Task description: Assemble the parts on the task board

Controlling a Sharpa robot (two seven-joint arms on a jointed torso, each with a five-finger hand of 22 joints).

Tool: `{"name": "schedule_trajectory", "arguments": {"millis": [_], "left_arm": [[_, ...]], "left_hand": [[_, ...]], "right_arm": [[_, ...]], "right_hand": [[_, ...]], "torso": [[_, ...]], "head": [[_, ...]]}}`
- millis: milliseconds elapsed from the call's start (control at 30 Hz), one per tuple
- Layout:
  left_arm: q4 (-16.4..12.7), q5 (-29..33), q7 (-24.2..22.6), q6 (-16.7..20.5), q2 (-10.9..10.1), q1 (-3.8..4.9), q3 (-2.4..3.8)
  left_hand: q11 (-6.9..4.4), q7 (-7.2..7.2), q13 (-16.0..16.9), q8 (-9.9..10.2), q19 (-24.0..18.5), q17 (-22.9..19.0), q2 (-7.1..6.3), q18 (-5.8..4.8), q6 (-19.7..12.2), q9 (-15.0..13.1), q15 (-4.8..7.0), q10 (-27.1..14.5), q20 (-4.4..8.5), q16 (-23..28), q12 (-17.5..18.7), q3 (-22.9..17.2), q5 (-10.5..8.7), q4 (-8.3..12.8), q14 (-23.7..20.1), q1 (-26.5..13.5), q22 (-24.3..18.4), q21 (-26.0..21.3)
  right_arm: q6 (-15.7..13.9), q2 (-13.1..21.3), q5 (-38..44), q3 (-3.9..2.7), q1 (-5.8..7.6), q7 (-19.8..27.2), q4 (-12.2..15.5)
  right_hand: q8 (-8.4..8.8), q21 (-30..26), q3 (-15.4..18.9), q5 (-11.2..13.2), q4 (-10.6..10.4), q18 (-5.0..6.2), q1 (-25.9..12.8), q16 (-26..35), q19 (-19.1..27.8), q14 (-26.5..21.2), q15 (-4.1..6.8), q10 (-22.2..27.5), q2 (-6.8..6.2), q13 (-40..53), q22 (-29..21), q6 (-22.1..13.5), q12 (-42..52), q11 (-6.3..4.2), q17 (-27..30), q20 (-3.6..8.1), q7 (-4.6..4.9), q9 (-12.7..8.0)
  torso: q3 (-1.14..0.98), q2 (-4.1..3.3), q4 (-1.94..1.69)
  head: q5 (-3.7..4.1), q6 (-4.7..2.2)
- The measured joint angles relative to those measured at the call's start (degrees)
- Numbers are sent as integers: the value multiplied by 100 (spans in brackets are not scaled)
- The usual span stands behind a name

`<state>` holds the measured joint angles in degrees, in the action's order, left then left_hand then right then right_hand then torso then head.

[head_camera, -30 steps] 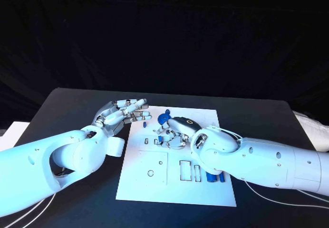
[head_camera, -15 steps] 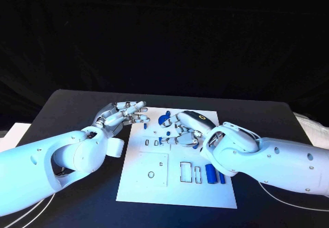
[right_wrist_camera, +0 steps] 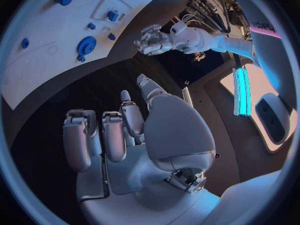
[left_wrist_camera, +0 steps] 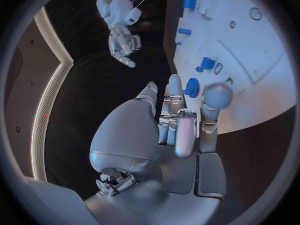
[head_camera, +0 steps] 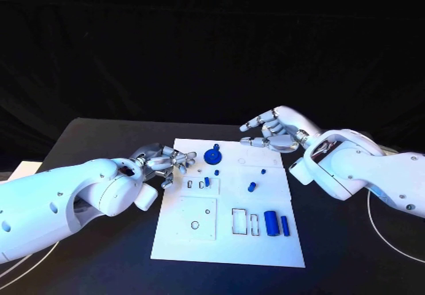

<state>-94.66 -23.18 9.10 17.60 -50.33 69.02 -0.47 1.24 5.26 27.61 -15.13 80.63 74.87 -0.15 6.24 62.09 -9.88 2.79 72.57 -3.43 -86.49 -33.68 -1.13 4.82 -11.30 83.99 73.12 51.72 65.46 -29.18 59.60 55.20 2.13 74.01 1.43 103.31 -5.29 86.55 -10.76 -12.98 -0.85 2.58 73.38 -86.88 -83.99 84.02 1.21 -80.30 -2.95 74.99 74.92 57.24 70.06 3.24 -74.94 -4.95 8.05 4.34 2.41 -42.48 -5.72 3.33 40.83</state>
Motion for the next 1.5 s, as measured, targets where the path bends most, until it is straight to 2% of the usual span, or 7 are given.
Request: {"name": "schedule_trajectory", "arguments": {"millis": [100, 200, 267, 500, 733, 1067, 1500], "left_arm": [[98, -800, 772, -335, 114, 85, 0], [193, -1360, 1284, -600, 214, 178, 0], [274, -1768, 1661, -810, 308, 256, 3], [483, -2608, 2496, -1318, 646, 395, 5], [728, -3016, 2883, -1622, 1006, 455, 1], [1100, -3353, 3028, -1936, 1502, 580, -23], [1401, -3757, 3071, -2371, 1826, 632, -50]], "left_hand": [[-59, -71, 1752, -404, 285, 8, 10, -182, -71, -303, 41, 182, 66, -322, -1743, 302, -21, -196, 2, -173, 1388, 1004], [-114, -145, 2771, -808, 311, 8, 50, -183, -173, -653, 94, 237, 56, -334, -2716, 584, -97, -463, 3, -344, 1811, 1316], [-134, -139, 3065, -1037, 299, 8, 106, -183, -330, -877, 99, 217, 68, -334, -2982, 815, -178, -496, -1, -554, 1909, 1398], [-151, -185, 3390, -1476, 258, 8, 205, -182, -474, -1295, 100, 168, 108, -334, -3258, 1244, -188, -540, -1, -797, 2039, 1480], [-189, -233, 3599, -1845, 238, 7, 293, -182, -624, -1684, 120, 206, 128, -334, -3421, 1530, -188, -537, 19, -885, 2167, 1558], [-209, -262, 3691, -2026, 259, 6, 375, -268, -735, -1916, 141, 227, 149, -334, -3488, 1633, -188, -531, -2, -967, 2266, 1597], [-249, -278, 3782, -2139, 280, 5, 375, -268, -751, -2048, 140, 267, 169, -334, -3571, 1725, -188, -528, -3, -967, 2323, 1679]], "right_arm": [[-73, 63, -397, 5, 31, 57, -86], [-114, 82, -618, 6, 48, 78, -135], [-137, 91, -753, 6, 55, 82, -158], [-157, 86, -976, 7, 66, 67, -188], [-156, 60, -1054, 7, 69, 15, -218], [-159, 24, -1039, 8, 71, -187, -257], [-161, -11, -1016, 9, 71, -427, -279]], "right_hand": [[0, 0, 0, 0, 0, 0, 0, 0, 0, 0, 0, 0, 0, 0, 0, 0, 0, 0, 0, 0, 0, 0], [0, -33, 0, 0, 0, 0, 0, 37, 0, 0, 0, 40, 0, 0, 0, -19, -57, 4, 1, 0, 19, -6], [0, -49, 36, -31, -36, 0, -32, 44, 0, 0, 0, 56, 32, 1, 0, -19, -97, 6, 0, 0, 19, -8], [9, -67, 104, -32, -105, 0, -145, 79, 0, 0, 0, 56, 23, 1, -1, -19, -133, 6, 1, 0, 19, -14], [22, -71, 128, -32, -128, 0, -145, 79, 0, 0, 0, 56, 23, 0, -1, -19, -133, 6, 2, 0, 18, -14], [22, -70, 231, -203, -170, 0, -176, 111, 0, 0, 0, 65, -7, 1, -2, -19, -133, -3, 2, 0, 18, -14], [22, -94, 239, -222, -177, 0, -175, 111, 0, 0, 0, 72, -7, 0, 3, -19, -133, -11, 3, 0, 18, -13]], "torso": [[-19, 20, 19], [-35, 33, 31], [-48, 41, 42], [-86, 68, 51], [-94, 77, 49], [-88, 68, 59], [-88, 66, 52]], "head": [[-34, 18], [-52, 25], [-59, 27], [-62, 44], [-88, 75], [-118, 103], [-107, 132]]}}
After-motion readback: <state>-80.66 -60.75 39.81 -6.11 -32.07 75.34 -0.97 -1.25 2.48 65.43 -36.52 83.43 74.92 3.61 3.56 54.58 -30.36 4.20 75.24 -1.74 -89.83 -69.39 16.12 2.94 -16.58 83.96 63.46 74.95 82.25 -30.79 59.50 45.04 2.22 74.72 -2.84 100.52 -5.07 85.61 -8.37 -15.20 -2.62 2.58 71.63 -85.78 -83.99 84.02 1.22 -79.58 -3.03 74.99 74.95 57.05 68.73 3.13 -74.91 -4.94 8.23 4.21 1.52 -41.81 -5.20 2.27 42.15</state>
